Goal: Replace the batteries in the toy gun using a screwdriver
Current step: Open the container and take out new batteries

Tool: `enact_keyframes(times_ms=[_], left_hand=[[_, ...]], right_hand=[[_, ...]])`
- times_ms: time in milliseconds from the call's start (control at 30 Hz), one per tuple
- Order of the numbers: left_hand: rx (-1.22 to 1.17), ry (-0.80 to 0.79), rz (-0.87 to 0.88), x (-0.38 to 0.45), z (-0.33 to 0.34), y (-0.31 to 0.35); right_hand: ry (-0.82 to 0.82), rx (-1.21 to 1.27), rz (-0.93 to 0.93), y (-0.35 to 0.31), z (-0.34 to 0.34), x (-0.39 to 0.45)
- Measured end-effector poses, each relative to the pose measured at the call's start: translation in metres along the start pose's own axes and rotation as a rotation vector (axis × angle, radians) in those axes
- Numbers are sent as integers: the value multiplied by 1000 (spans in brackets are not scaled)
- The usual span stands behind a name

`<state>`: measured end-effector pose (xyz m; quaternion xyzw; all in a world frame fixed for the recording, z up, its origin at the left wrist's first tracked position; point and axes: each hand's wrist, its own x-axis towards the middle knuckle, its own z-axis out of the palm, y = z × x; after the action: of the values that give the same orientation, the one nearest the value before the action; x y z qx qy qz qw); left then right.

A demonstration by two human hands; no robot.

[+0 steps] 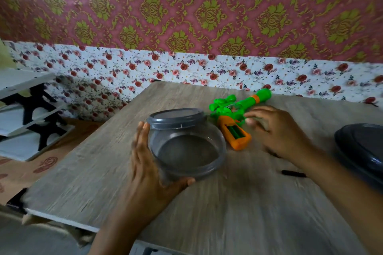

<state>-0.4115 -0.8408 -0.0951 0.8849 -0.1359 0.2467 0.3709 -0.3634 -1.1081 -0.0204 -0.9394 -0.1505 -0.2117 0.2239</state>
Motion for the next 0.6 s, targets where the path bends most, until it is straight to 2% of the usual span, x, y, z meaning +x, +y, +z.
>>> enact_keyframes(times_ms=[67,167,233,333,400,600], left_hand=[[1,106,91,-1,6,14],[-65,81,228,-4,20,50],[-78,-17,338,-2,37,76],[-44,-248,428,10,63,110],[-16,-379,409,23,80,124],[179,-641,342,78,142,124]], right_hand=[[-13,-43,123,32,-13,-12],[-103,-74,244,62,-25,-26],[-110,-71,260,72,-28,-34],[-72,-69,293,80,-23,-43],[-90,-104,296,85,-19,-48],[-161,-188,260,91,-18,-55]])
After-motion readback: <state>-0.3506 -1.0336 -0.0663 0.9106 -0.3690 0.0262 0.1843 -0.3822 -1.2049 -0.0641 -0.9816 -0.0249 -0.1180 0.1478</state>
